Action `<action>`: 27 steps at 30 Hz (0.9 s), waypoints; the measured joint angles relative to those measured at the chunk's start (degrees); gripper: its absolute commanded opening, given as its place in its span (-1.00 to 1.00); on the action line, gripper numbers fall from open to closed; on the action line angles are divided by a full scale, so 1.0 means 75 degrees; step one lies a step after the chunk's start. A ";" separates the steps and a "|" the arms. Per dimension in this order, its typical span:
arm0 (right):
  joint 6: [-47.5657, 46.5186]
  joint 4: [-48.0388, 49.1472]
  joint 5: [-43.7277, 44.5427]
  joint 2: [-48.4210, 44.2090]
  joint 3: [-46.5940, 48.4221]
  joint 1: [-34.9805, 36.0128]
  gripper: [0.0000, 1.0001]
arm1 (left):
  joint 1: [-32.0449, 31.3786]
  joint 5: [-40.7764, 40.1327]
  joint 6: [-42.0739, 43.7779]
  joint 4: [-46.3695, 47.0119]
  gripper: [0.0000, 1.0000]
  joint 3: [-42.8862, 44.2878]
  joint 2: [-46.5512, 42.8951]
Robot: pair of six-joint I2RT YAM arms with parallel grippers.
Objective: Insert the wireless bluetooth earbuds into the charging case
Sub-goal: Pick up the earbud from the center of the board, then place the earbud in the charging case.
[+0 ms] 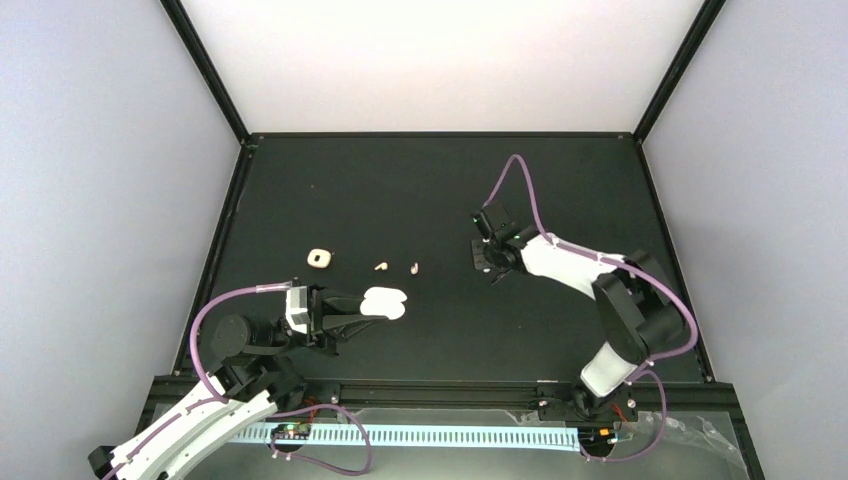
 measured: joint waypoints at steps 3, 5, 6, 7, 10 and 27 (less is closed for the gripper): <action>-0.0023 -0.0102 -0.0058 -0.0641 -0.0119 -0.0003 -0.98 | 0.0000 -0.0003 0.0003 -0.0006 -0.97 0.0000 0.0000; -0.0096 -0.0184 -0.0221 -0.1396 -0.0230 -0.0003 -0.98 | 0.0000 -0.0009 0.0003 -0.0015 -0.97 0.0000 -0.0003; -0.0163 -0.0224 -0.0353 -0.1789 -0.0259 -0.0003 -0.98 | 0.0000 -0.0012 0.0003 -0.0017 -0.97 0.0000 -0.0006; -0.0256 -0.0283 -0.0539 -0.2273 -0.0265 0.0000 -0.98 | 0.0000 -0.0026 0.0003 -0.0023 -0.97 0.0000 -0.0006; -0.0673 -0.0458 -0.1314 -0.3742 -0.0166 0.0055 -0.98 | 0.0000 -0.0061 0.0006 -0.0020 -0.97 0.0000 -0.0003; -0.2731 -0.2780 -0.5240 -0.5164 0.3585 0.3246 -0.98 | -0.0003 0.0574 0.0006 0.0764 -0.97 0.0332 0.1480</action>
